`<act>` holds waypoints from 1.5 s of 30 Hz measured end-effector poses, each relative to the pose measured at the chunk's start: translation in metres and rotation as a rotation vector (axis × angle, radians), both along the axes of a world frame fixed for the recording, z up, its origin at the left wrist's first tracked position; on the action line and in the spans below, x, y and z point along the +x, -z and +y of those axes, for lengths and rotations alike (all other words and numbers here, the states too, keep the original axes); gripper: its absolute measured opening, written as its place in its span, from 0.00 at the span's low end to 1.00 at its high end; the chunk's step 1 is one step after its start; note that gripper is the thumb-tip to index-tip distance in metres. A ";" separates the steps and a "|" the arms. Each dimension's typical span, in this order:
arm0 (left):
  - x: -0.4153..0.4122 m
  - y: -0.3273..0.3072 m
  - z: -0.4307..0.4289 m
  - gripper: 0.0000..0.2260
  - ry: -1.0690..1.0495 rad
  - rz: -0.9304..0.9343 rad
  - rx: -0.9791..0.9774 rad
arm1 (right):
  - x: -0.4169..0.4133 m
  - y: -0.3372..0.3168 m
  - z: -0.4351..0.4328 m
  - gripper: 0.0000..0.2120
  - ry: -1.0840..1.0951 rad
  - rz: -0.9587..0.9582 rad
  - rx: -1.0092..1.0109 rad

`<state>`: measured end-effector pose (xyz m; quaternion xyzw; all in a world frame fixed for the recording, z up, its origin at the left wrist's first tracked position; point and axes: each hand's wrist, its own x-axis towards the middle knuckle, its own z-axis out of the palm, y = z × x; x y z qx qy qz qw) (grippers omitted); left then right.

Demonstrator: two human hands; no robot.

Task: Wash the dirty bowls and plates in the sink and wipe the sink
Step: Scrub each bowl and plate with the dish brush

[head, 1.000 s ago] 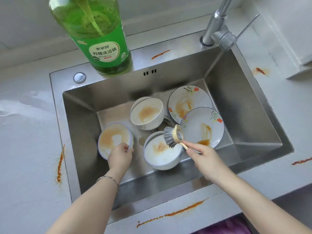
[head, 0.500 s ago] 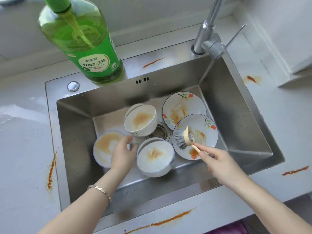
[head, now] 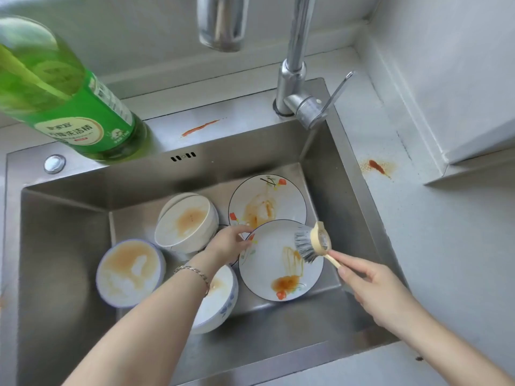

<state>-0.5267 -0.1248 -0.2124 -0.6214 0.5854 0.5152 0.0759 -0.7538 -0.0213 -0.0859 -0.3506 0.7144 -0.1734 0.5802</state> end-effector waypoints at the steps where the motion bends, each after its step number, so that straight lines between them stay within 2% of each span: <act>1: 0.002 0.003 0.000 0.13 -0.002 0.015 0.006 | -0.002 0.002 -0.002 0.16 -0.023 -0.010 0.005; 4: 0.006 0.008 0.004 0.09 0.029 0.032 0.009 | -0.008 0.010 -0.006 0.16 -0.069 -0.025 0.027; 8: 0.006 0.001 0.018 0.06 -0.059 0.085 -0.045 | -0.011 0.009 -0.009 0.16 -0.065 0.003 0.010; 11: 0.011 -0.024 0.028 0.09 -0.250 0.171 -0.057 | -0.014 0.002 -0.008 0.16 -0.005 0.025 -0.026; 15: 0.029 -0.079 0.041 0.08 -0.517 0.287 -0.068 | -0.009 -0.022 -0.007 0.16 0.143 0.018 -0.098; 20: 0.054 -0.150 0.073 0.15 -0.861 0.424 -0.139 | 0.015 -0.052 -0.010 0.23 0.162 0.050 -0.217; 22: 0.063 -0.172 0.087 0.13 -0.956 0.487 -0.147 | 0.029 -0.061 -0.014 0.24 0.167 0.000 -0.202; 25: 0.076 -0.198 0.106 0.12 -1.060 0.545 -0.151 | 0.049 -0.074 -0.022 0.24 0.191 -0.202 -0.159; 31: 0.089 -0.218 0.137 0.13 -1.122 0.659 -0.142 | 0.078 -0.091 -0.018 0.27 0.234 -0.426 -0.147; 34: 0.085 -0.220 0.145 0.17 -1.134 0.826 -0.064 | 0.092 -0.089 -0.005 0.27 0.252 -0.454 -0.133; 36: 0.082 -0.219 0.146 0.23 -1.168 0.891 -0.054 | 0.098 -0.087 0.003 0.27 0.242 -0.455 -0.114; 38: 0.080 -0.216 0.146 0.25 -1.196 0.876 -0.078 | 0.098 -0.086 0.009 0.25 0.211 -0.360 -0.147; 41: 0.078 -0.211 0.145 0.24 -1.174 0.827 -0.140 | 0.085 -0.099 0.011 0.19 0.073 0.015 -0.377; 43: 0.075 -0.210 0.145 0.15 -1.171 0.768 -0.195 | 0.079 -0.113 0.011 0.16 -0.113 0.167 -0.463; 45: 0.071 -0.211 0.146 0.13 -1.177 0.723 -0.255 | 0.079 -0.120 0.012 0.15 -0.425 0.340 -0.408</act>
